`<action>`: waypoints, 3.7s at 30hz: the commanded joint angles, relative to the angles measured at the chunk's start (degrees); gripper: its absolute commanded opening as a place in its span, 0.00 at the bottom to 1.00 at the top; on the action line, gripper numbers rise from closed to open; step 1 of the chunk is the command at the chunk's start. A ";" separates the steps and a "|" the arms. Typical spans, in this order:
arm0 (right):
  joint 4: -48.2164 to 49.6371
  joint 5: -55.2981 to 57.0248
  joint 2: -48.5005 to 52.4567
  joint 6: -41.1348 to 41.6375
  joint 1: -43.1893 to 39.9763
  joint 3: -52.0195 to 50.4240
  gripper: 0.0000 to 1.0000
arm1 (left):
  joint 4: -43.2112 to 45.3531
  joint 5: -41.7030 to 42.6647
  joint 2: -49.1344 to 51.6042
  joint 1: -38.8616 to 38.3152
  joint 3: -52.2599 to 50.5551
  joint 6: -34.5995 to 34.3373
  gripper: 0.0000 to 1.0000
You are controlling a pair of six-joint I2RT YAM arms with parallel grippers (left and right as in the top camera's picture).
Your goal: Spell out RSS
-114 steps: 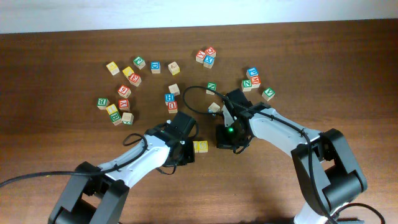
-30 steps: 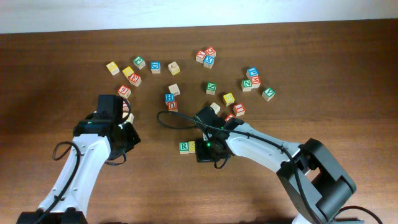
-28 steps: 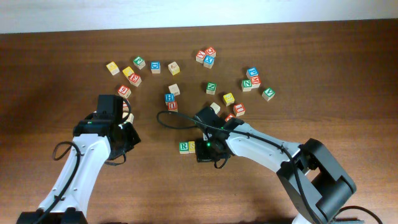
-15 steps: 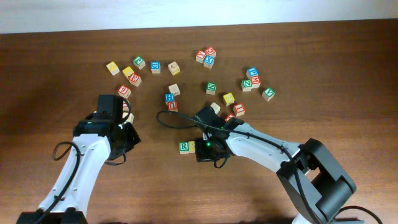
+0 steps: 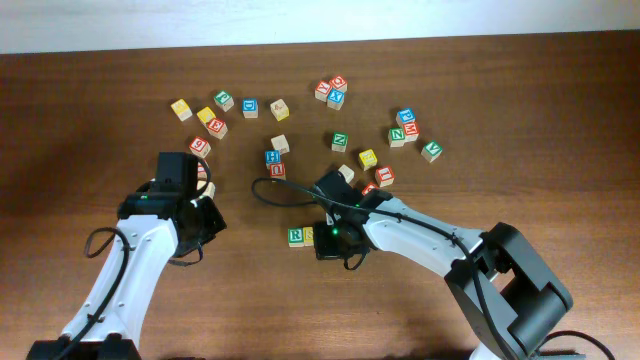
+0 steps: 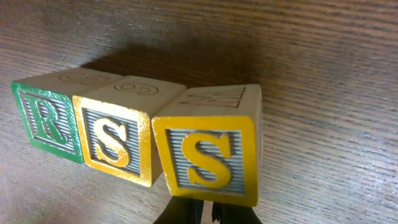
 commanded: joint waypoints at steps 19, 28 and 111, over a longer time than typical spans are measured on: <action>-10.45 1.38 -5.55 -9.14 -11.06 3.96 0.04 | 2.36 6.29 6.54 -7.93 0.35 3.72 0.00; -5.99 0.92 0.46 -7.37 -10.91 3.21 0.04 | 7.89 14.38 17.16 -14.14 0.35 3.72 0.00; -3.26 -1.84 0.98 -3.74 -6.82 3.21 0.04 | 14.34 20.20 17.66 -16.98 0.35 5.88 0.00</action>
